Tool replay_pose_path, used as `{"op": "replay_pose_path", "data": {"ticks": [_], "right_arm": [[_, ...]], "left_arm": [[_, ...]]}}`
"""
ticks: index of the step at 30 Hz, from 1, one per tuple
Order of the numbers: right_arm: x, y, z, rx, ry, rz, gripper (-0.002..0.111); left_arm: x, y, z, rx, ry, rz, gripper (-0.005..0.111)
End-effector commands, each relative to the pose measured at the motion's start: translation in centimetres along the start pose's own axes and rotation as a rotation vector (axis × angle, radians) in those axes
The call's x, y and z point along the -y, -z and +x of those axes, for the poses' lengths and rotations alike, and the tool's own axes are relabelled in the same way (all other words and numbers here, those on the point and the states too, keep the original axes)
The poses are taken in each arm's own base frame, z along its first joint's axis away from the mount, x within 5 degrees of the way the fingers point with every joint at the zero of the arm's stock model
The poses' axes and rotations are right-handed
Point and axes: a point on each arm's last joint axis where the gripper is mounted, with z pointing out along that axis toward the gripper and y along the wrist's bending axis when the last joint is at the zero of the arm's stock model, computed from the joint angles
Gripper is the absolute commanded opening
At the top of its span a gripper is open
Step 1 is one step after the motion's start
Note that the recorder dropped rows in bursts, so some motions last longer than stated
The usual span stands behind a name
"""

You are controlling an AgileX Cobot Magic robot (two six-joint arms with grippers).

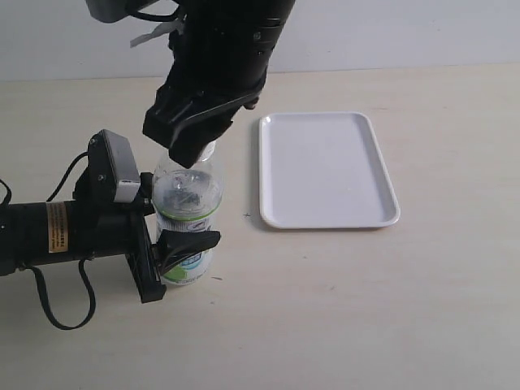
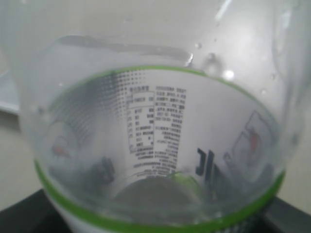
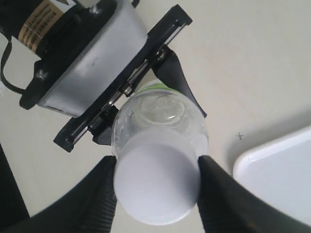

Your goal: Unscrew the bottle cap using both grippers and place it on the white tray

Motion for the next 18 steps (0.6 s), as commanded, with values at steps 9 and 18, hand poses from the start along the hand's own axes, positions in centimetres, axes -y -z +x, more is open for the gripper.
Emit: {"op": "replay_pose_path", "data": {"ticks": [9,18], "right_arm": [[0.09,0.13,0.01,0.006,0.269,0.013,0.0],[0.09,0.13,0.01,0.005,0.429,0.013,0.0]], "left_arm": [[0.08,0.0,-0.39,0.016,-0.016,0.005,0.0],[0.08,0.0,-0.39,0.016,-0.016,0.005,0.0]]}}
